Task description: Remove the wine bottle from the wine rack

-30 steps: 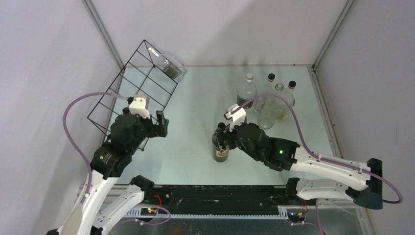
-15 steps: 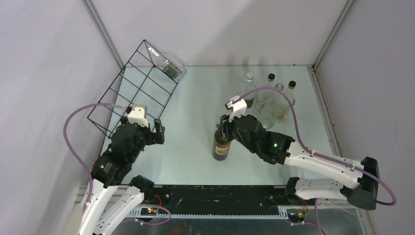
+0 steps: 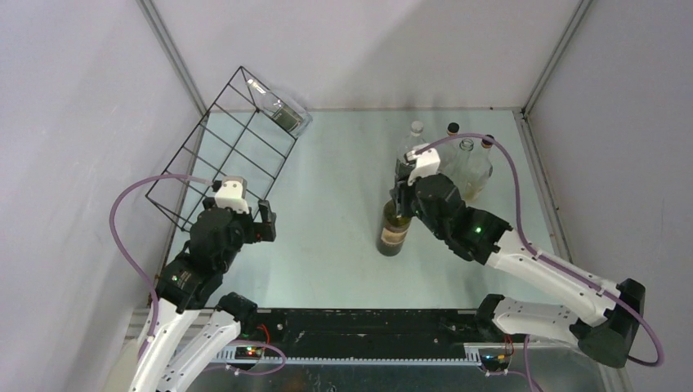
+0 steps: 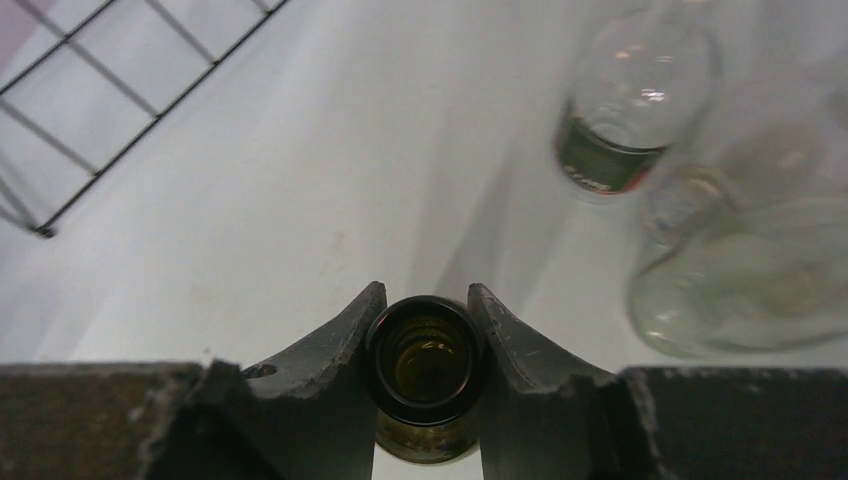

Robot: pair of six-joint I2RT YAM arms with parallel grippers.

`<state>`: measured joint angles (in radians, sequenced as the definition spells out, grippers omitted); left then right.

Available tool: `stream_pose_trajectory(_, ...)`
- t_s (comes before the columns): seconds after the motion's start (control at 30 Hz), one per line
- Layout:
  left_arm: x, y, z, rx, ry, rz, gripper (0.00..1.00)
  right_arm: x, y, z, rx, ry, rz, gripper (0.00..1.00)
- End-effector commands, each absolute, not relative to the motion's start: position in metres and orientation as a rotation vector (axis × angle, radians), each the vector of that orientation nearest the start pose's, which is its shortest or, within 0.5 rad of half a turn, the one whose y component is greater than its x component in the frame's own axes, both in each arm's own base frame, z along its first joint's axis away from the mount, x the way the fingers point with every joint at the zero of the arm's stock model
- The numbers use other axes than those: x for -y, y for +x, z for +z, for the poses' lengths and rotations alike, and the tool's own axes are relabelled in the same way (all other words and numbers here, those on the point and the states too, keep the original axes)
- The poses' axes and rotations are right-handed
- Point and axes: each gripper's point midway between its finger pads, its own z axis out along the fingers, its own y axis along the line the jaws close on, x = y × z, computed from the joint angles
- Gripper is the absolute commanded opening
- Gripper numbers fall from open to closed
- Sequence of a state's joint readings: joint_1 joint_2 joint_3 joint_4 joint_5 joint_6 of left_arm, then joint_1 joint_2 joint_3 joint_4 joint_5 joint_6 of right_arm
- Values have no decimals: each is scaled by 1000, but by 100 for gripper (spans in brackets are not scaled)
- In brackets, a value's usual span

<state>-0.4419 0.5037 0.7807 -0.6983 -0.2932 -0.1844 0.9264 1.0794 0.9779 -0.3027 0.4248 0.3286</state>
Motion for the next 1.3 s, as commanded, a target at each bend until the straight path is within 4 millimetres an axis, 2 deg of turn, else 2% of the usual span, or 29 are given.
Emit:
stream_pose_trajectory(0.0, 51, 218, 237, -1933, 22, -125, 98, -208, 278, 325, -1759, -166, 390, 0)
stream_pose_trajectory(0.23, 51, 218, 235, -1937, 20, -121, 98, -134, 304, 330, -1783, -10, 209, 0)
stream_pose_trajectory(0.4, 52, 219, 235, -1941, 22, -122, 98, -86, 308, 333, -1781, 112, 128, 0)
stream_pose_trajectory(0.6, 53, 219, 233, -1948, 26, -123, 98, -44, 311, 329, -1792, 211, 41, 0)
stream_pose_trajectory(0.77, 53, 219, 233, -1950, 28, -123, 98, -16, 325, 324, -1794, 271, -29, 0)
stream_pose_trajectory(0.97, 51, 219, 233, -1946, 22, -117, 98, 6, 348, 320, -1772, 336, -63, 0)
stream_pose_trajectory(1.27, 52, 219, 233, -1945, 23, -119, 98, 18, 375, 316, -1736, 408, -60, 0)
